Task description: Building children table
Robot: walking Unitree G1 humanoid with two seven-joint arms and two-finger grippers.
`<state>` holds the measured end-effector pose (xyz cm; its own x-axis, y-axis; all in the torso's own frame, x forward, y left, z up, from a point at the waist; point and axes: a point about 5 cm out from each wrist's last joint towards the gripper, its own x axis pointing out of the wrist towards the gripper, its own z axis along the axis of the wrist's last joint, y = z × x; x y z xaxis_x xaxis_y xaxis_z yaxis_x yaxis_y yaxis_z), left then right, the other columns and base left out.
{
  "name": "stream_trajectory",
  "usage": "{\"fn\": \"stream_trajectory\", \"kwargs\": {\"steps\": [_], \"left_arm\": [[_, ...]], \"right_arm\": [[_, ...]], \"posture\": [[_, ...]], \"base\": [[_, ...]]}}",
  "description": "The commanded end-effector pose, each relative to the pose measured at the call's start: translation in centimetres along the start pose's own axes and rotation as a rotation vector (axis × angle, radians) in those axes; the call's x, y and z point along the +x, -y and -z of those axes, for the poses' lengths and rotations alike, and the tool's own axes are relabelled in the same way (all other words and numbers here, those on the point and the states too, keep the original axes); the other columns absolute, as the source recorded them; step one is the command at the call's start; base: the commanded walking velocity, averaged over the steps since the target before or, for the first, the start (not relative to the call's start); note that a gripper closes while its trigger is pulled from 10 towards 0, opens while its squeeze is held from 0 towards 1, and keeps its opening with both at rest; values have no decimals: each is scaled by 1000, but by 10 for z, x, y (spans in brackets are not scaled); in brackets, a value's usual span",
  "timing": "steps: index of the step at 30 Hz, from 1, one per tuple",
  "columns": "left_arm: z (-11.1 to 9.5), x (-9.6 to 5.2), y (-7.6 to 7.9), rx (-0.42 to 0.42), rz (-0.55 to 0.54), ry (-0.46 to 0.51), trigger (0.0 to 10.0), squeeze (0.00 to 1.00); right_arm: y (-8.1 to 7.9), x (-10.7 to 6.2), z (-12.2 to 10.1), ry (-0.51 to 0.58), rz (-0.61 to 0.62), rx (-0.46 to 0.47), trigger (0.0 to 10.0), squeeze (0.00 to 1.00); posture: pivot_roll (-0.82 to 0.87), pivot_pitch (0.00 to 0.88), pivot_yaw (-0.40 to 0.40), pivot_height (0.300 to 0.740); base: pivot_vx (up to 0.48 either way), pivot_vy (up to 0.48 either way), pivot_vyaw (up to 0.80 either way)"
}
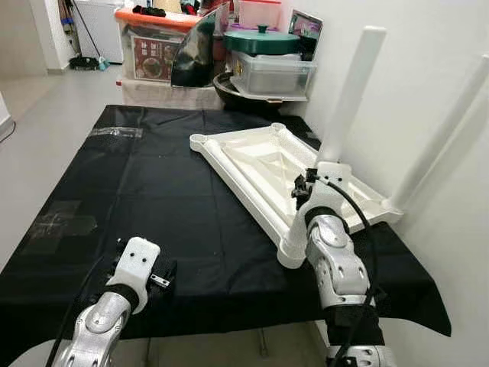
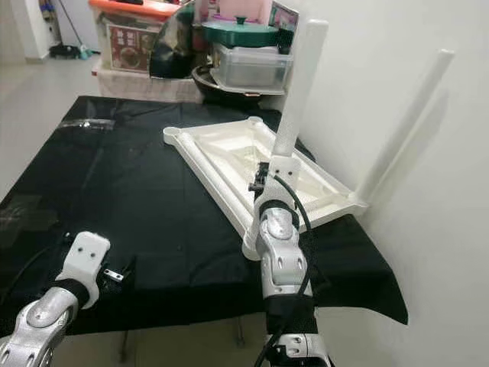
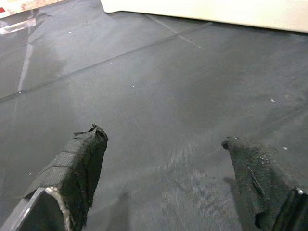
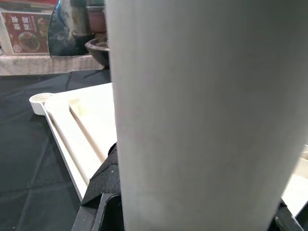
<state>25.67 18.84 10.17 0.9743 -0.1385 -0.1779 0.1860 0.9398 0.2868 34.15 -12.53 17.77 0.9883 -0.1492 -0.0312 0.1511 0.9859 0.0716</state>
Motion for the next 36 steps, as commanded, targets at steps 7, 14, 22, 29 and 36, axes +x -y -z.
{"fn": "stream_trajectory", "kwargs": {"steps": [7,14,22,29,36], "left_arm": [[5,2,-1,6,1,-16,10000,0],[5,5,-1,20,11,-17,10000,0],[4,6,0,30,21,-13,10000,0],[5,7,0,36,25,-13,10000,0],[4,8,1,39,28,-7,10000,0]], "right_arm": [[-2,-9,2,-64,91,51,10000,1000],[6,-10,-10,-48,109,64,10000,1000],[4,-13,-36,10,-132,132,10000,0],[5,-12,-51,61,-461,48,10000,0],[25,6,-47,38,-832,-129,10000,0]], "posture": [[127,0,-106,740],[115,0,-94,740],[104,0,-83,740],[97,0,-79,740],[102,0,-88,740]], "base": [[0,0,0],[0,0,0],[0,0,0],[0,0,0],[0,0,0]]}}
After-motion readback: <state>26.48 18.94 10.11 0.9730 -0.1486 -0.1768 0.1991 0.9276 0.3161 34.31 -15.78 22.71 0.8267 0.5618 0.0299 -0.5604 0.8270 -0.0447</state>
